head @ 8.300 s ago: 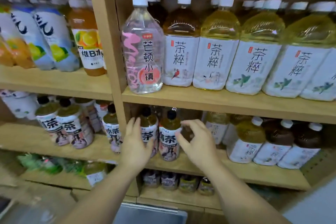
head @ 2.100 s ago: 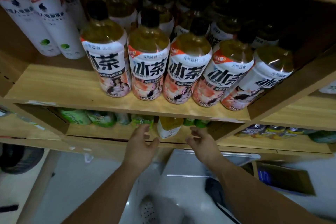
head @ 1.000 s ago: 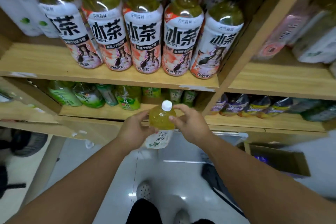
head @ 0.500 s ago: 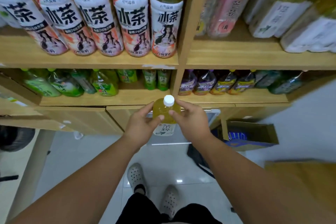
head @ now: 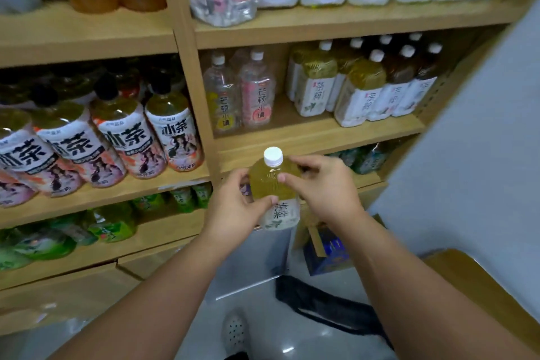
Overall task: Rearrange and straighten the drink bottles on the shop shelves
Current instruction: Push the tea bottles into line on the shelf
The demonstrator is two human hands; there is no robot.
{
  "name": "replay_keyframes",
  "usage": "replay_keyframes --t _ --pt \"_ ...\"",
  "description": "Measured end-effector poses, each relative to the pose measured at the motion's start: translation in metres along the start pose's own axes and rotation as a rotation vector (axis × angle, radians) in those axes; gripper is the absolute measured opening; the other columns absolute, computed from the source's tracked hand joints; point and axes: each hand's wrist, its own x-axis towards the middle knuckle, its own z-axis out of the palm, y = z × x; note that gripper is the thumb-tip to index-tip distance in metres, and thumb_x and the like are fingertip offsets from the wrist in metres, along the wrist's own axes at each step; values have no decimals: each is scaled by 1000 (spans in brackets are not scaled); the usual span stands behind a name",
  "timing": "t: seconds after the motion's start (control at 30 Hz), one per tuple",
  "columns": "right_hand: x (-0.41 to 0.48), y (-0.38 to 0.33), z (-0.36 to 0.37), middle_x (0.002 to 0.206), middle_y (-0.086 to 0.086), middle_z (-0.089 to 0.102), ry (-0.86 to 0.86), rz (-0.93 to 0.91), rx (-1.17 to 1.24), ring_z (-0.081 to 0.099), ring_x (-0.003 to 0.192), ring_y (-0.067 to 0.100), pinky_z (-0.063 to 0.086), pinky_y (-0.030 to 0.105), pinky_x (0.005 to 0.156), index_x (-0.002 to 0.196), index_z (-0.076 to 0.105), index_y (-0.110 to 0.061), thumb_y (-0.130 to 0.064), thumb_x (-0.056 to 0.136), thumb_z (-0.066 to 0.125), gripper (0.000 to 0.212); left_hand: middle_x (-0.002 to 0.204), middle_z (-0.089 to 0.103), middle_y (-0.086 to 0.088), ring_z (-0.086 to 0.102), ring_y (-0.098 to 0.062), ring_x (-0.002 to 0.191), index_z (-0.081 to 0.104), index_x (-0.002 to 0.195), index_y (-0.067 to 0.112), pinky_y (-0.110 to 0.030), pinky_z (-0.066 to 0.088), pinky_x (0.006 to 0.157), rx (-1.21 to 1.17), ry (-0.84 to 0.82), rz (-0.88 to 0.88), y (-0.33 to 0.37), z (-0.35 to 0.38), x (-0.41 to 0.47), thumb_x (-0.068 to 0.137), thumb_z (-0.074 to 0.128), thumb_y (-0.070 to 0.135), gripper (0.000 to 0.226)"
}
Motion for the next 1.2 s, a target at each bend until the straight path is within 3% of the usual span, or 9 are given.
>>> replay_keyframes --t 0.17,0.27,0.43,0.53,0.67,0.83,0.9,1.0,1.2 --pt "37 -11 -31 76 2 75 75 19 59 70 70 20 61 47 80 118 77 -29 -39 76 89 45 92 75 19 67 3 55 57 116 40 -20 49 53 61 -36 65 37 9 53 72 92 33 57" --pt "58 -17 -43 74 3 74 134 18 56 71 72 24 61 48 79 117 77 -29 -37 77 89 43 98 73 26 69 2 58 57 113 44 -24 51 52 91 -59 133 51 16 83 71 91 38 55" --pt "83 -14 -53 85 2 75 202 42 78 72 81 22 61 44 82 121 75 -30 -35 79 88 44 109 72 15 70 -3 62 56 115 43 -40 62 66 134 -95 220 61 32 125 71 91 38 57" --pt "97 -3 -54 97 -4 77 186 69 112 73 91 14 61 43 88 125 73 -28 -27 78 89 50 114 71 13 72 -3 70 53 116 45 -39 63 72 165 -108 239 60 45 141 72 91 37 58" --pt "115 22 -51 98 -11 75 141 87 86 73 94 11 60 41 90 126 73 -29 -26 78 90 52 121 67 11 72 -14 92 55 123 41 -45 61 83 199 -119 207 48 60 151 75 89 37 59" --pt "143 49 -60 109 -7 78 103 32 92 72 98 2 61 32 89 130 70 -30 -23 81 87 52 116 61 17 67 -13 94 59 128 30 -37 56 85 298 -16 182 54 81 163 74 86 46 62" --pt "153 58 -67 116 -6 76 56 -4 110 71 102 1 60 28 92 133 68 -29 -17 81 86 56 122 60 13 68 -15 100 57 130 28 -40 57 89 306 -16 145 60 89 168 72 89 42 68" --pt "166 72 -75 109 -22 72 2 -54 123 69 96 -10 58 18 90 134 67 -30 -12 81 86 59 134 54 4 62 -19 112 49 145 25 -44 55 96 384 -20 123 65 103 174 71 91 41 87" --pt "194 93 -95 114 -11 76 -69 -134 105 71 94 -2 61 31 90 138 63 -37 -16 85 83 61 123 54 4 63 -22 107 51 141 25 -43 54 94 419 63 116 76 133 181 74 89 39 78"
